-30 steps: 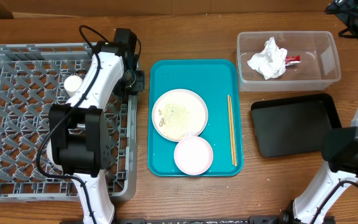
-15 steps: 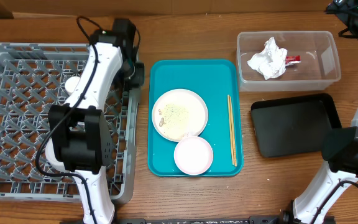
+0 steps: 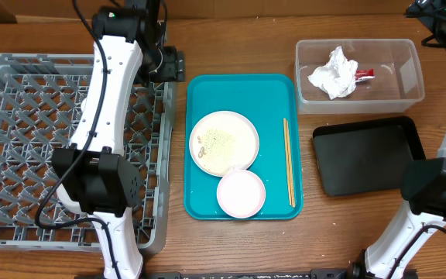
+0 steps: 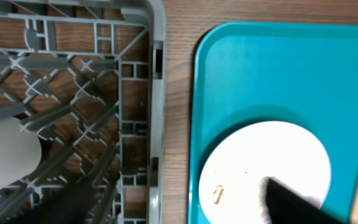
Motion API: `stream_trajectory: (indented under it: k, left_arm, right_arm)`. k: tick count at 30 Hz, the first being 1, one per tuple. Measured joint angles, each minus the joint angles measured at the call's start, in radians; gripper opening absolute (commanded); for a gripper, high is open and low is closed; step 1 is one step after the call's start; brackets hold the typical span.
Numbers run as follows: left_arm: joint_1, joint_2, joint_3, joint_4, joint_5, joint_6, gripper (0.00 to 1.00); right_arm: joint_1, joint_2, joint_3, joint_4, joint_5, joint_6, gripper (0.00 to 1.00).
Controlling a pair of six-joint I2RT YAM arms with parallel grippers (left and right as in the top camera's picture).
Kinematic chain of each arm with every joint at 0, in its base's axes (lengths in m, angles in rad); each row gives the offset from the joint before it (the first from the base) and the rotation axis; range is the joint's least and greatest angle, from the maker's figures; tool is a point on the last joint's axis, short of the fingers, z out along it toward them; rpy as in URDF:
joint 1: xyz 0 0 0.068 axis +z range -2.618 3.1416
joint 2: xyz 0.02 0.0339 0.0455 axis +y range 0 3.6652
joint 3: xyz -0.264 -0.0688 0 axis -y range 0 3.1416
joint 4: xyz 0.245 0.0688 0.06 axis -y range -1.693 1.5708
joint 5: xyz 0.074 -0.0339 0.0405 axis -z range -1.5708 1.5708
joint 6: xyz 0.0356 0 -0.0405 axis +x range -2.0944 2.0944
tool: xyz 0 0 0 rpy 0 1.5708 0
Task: Sort waste into correct bins and load items into the dishwasher
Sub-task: 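Move the left arm back right toward the teal tray, then reach the left gripper down to the small pink-rimmed white plate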
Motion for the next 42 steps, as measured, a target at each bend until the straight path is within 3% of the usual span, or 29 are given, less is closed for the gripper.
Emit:
stream_trajectory:
  k: [9,12,14,19,23,35,42]
  left_arm:
    - [-0.005,0.0,0.053,-0.07,0.174,0.104,0.86]
    - [-0.024,-0.001,0.055,-0.075,0.217,0.15,0.77]
    - [-0.053,-0.001,0.055,-0.075,0.233,0.179,0.69]
    - [-0.171,-0.001,0.056,-0.075,0.245,0.234,0.66]
    - [-0.272,-0.001,0.056,-0.076,0.22,0.251,0.58]
    - [-0.443,-0.003,0.038,-0.146,0.177,0.247,0.58]
    - [-0.513,-0.008,-0.158,-0.128,0.176,0.234,0.56]
  right_arm:
    - [0.0,0.0,0.0,0.0,0.0,0.0,1.0]
    - [0.0,0.0,0.0,0.0,0.0,0.0,1.0]
    - [0.0,0.0,0.0,0.0,0.0,0.0,1.0]
    - [0.0,0.0,0.0,-0.001,0.0,0.0,1.0]
    - [0.0,0.0,0.0,0.0,0.0,0.0,1.0]
    - [0.0,0.0,0.0,0.0,0.0,0.0,1.0]
    - [0.0,0.0,0.0,0.0,0.0,0.0,1.0]
